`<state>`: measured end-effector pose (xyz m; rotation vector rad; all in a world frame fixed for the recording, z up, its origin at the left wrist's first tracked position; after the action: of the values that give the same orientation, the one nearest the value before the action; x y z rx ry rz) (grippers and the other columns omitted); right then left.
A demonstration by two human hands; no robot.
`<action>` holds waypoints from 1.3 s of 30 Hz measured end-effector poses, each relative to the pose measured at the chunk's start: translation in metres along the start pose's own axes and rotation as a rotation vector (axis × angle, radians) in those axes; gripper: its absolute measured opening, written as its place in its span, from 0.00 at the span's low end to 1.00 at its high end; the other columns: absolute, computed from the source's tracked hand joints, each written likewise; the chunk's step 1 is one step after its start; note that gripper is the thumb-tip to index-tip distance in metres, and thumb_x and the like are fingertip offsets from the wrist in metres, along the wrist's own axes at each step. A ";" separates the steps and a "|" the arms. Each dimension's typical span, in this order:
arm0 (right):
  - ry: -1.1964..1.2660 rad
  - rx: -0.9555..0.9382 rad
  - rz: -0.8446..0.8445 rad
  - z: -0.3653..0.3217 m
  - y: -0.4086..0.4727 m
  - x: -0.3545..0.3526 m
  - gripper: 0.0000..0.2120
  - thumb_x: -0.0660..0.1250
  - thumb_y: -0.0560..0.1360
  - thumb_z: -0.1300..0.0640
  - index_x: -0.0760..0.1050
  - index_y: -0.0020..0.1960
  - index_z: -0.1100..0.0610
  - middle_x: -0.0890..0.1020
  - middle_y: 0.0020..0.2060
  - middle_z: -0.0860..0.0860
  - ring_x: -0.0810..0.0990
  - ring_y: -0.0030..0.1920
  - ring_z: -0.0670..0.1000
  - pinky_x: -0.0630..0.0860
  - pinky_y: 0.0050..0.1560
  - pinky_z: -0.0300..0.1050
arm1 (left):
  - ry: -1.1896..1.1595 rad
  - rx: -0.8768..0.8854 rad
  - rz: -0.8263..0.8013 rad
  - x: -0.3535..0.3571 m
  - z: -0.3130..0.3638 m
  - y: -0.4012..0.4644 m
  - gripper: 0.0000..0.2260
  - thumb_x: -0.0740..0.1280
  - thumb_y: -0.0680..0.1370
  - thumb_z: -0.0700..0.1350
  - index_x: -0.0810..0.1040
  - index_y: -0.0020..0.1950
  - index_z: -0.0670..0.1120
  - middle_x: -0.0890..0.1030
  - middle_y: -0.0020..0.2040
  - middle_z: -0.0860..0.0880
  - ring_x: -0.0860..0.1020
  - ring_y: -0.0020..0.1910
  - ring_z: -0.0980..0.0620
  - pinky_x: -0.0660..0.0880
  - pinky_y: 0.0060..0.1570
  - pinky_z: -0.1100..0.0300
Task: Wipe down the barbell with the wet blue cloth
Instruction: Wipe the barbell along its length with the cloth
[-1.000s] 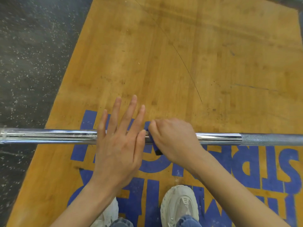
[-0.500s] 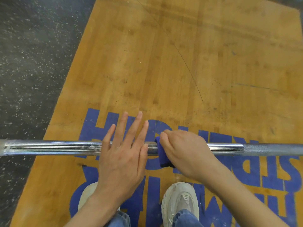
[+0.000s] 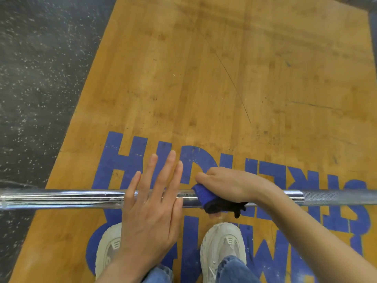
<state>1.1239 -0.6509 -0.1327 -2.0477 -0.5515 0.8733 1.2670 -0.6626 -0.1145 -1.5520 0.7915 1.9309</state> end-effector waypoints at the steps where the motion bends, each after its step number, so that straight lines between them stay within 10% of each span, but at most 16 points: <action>1: -0.072 0.015 0.011 0.004 -0.005 -0.001 0.17 0.47 0.86 0.55 0.59 0.40 0.56 0.67 0.35 0.52 0.63 0.34 0.50 0.64 0.37 0.43 | -0.004 -0.002 0.005 -0.001 0.001 0.000 0.24 0.53 0.82 0.47 0.68 0.78 0.44 0.63 0.81 0.47 0.57 0.81 0.43 0.48 0.78 0.49; 5: -0.468 -0.106 0.528 -0.018 -0.012 0.015 0.14 0.68 0.74 0.62 0.62 0.41 0.56 0.57 0.29 0.48 0.54 0.26 0.52 0.51 0.27 0.42 | -0.003 -0.001 0.022 0.001 -0.001 0.003 0.24 0.53 0.82 0.47 0.69 0.78 0.44 0.63 0.80 0.47 0.56 0.81 0.43 0.51 0.76 0.47; 9: -0.314 -0.270 1.134 -0.006 -0.047 0.035 0.20 0.50 0.86 0.53 0.79 0.49 0.56 0.78 0.39 0.48 0.73 0.39 0.53 0.71 0.49 0.48 | -0.034 -0.019 0.030 -0.001 -0.002 0.009 0.24 0.51 0.83 0.47 0.69 0.78 0.43 0.63 0.81 0.47 0.55 0.81 0.44 0.49 0.78 0.48; 12: -0.303 -0.229 1.165 -0.011 -0.046 0.037 0.23 0.48 0.87 0.53 0.80 0.61 0.59 0.82 0.52 0.50 0.80 0.51 0.55 0.71 0.64 0.53 | -0.040 -0.027 0.034 -0.001 -0.005 0.016 0.24 0.52 0.83 0.47 0.68 0.78 0.43 0.62 0.81 0.46 0.54 0.82 0.44 0.47 0.78 0.49; 24: -0.309 -0.254 1.280 -0.030 -0.023 0.022 0.21 0.49 0.87 0.53 0.78 0.66 0.59 0.82 0.56 0.50 0.79 0.57 0.54 0.69 0.69 0.55 | -0.128 0.001 0.088 -0.007 -0.013 0.046 0.26 0.50 0.81 0.45 0.67 0.78 0.39 0.60 0.81 0.41 0.50 0.82 0.43 0.44 0.80 0.51; 29: -0.423 -0.207 1.301 0.003 -0.034 0.023 0.21 0.49 0.87 0.51 0.64 0.77 0.56 0.73 0.73 0.52 0.66 0.75 0.56 0.54 0.79 0.58 | -0.214 -0.008 0.115 -0.014 -0.041 0.037 0.27 0.50 0.80 0.42 0.62 0.80 0.39 0.58 0.82 0.42 0.46 0.83 0.44 0.41 0.80 0.46; 39: -0.421 -0.177 1.301 -0.010 -0.018 0.017 0.21 0.49 0.87 0.51 0.59 0.79 0.56 0.67 0.77 0.51 0.60 0.79 0.56 0.50 0.80 0.59 | -0.144 -0.002 0.127 -0.005 -0.062 0.044 0.26 0.51 0.81 0.44 0.65 0.80 0.45 0.62 0.81 0.47 0.52 0.82 0.46 0.46 0.79 0.51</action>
<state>1.1413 -0.6355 -0.1202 -2.2800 0.6630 2.0569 1.2776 -0.7387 -0.1147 -1.3744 0.8435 2.1079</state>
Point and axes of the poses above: each hand's wrist, its own y-axis towards the middle knuckle, its own x-axis out of the palm, z = x × y, the point moved 7 cm from there along y, towards the middle knuckle
